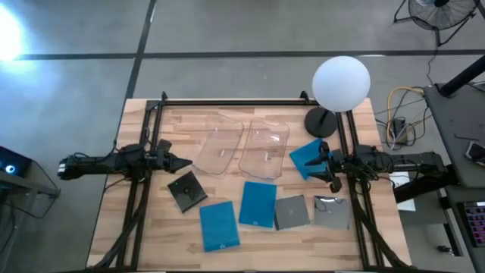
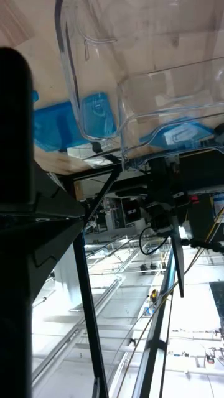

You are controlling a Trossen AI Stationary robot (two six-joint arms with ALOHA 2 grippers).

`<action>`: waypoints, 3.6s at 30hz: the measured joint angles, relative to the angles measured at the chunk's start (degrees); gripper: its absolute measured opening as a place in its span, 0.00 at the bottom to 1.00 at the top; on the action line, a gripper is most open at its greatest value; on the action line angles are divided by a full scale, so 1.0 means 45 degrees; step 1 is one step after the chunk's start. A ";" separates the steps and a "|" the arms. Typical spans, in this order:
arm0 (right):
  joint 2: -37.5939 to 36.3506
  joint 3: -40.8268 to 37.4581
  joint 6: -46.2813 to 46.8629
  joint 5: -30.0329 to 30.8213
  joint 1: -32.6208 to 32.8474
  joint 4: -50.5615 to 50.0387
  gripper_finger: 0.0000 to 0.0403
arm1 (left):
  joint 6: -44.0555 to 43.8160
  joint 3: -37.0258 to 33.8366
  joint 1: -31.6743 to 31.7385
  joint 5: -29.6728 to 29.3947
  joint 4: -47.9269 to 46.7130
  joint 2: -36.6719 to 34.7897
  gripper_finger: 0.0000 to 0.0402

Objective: Pick & place jewel cases by type

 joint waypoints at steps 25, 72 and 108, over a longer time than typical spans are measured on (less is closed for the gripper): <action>-0.0006 -0.0001 -0.0078 0.1792 -0.0002 0.1571 0.45 | 0.0542 -0.0008 0.0034 -0.6137 0.0813 0.0005 0.00; 1.5785 0.5536 1.5971 -0.1603 0.3551 0.0756 0.69 | 0.6463 0.6816 -0.3930 0.1665 -0.3916 1.2972 0.11; 1.8743 0.7944 1.2853 0.1441 0.1579 0.0240 0.75 | 1.0833 1.3557 -0.3078 0.0763 -0.3539 2.2369 0.32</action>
